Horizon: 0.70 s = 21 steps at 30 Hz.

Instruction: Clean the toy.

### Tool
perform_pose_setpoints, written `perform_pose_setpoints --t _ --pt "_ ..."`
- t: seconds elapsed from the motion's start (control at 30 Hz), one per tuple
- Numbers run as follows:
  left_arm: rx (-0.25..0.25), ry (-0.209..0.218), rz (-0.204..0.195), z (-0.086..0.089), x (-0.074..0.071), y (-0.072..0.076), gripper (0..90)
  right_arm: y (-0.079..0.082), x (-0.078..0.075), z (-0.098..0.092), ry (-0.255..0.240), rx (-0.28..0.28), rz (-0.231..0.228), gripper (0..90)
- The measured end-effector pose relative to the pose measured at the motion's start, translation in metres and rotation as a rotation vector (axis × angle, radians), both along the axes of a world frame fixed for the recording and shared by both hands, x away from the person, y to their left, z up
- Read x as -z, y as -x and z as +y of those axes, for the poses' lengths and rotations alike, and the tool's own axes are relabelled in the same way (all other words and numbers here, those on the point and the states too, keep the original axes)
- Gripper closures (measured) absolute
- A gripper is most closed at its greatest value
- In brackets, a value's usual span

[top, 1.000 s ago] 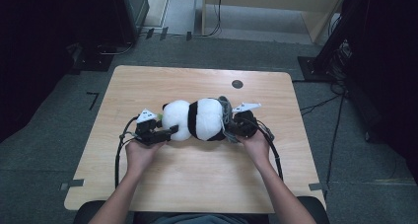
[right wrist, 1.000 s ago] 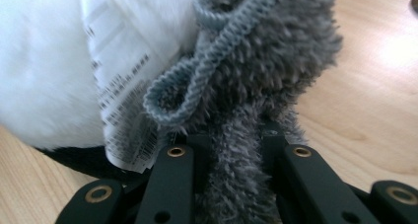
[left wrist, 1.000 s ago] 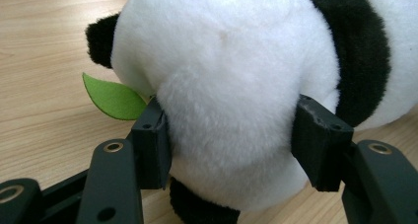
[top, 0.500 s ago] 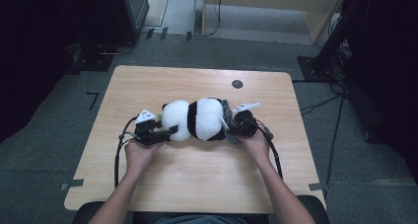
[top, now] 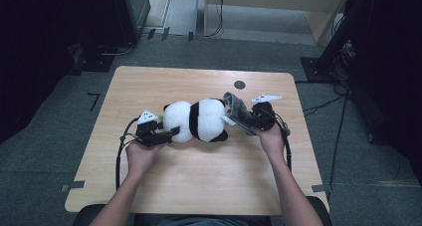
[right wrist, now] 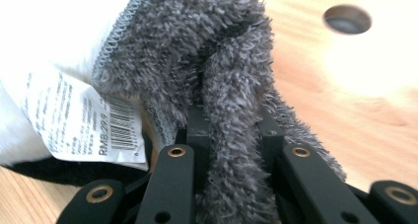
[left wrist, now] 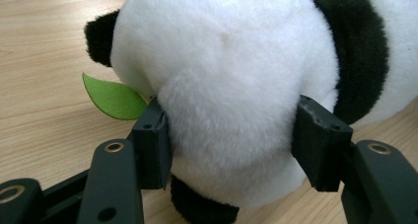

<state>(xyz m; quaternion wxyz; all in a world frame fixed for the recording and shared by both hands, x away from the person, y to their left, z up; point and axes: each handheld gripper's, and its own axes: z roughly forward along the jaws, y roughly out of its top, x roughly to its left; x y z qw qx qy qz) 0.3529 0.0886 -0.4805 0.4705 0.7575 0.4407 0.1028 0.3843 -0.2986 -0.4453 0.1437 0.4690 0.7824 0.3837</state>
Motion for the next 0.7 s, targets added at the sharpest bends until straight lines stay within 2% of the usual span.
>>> perform_pose_setpoints --t 0.2,0.33,0.47,0.5,0.57,0.63,0.7 --pt "-0.003 -0.002 -0.003 0.0 0.0 0.001 39.8 0.001 -0.023 -0.001 -0.041 0.001 -0.045 76.2" --pt "-0.008 -0.008 -0.006 -0.002 -0.001 0.003 39.8 0.002 -0.035 0.009 -0.054 -0.031 -0.076 76.1" --pt "-0.01 -0.01 -0.009 -0.003 -0.001 0.004 39.9 0.006 -0.046 0.024 -0.088 -0.085 -0.094 75.9" --pt "-0.012 -0.009 -0.01 -0.003 -0.001 0.004 39.9 0.006 -0.047 0.029 -0.097 -0.104 -0.094 75.9" --pt "-0.01 -0.008 -0.011 -0.003 -0.001 0.004 40.0 0.007 -0.046 0.039 -0.085 -0.138 -0.079 75.8" --pt "-0.01 -0.002 -0.01 -0.002 0.0 0.003 40.0 0.007 -0.041 0.046 -0.047 -0.146 -0.076 75.6" --pt "-0.01 0.004 -0.015 -0.002 0.001 0.003 39.9 0.006 -0.036 0.048 -0.037 -0.141 -0.085 75.5"
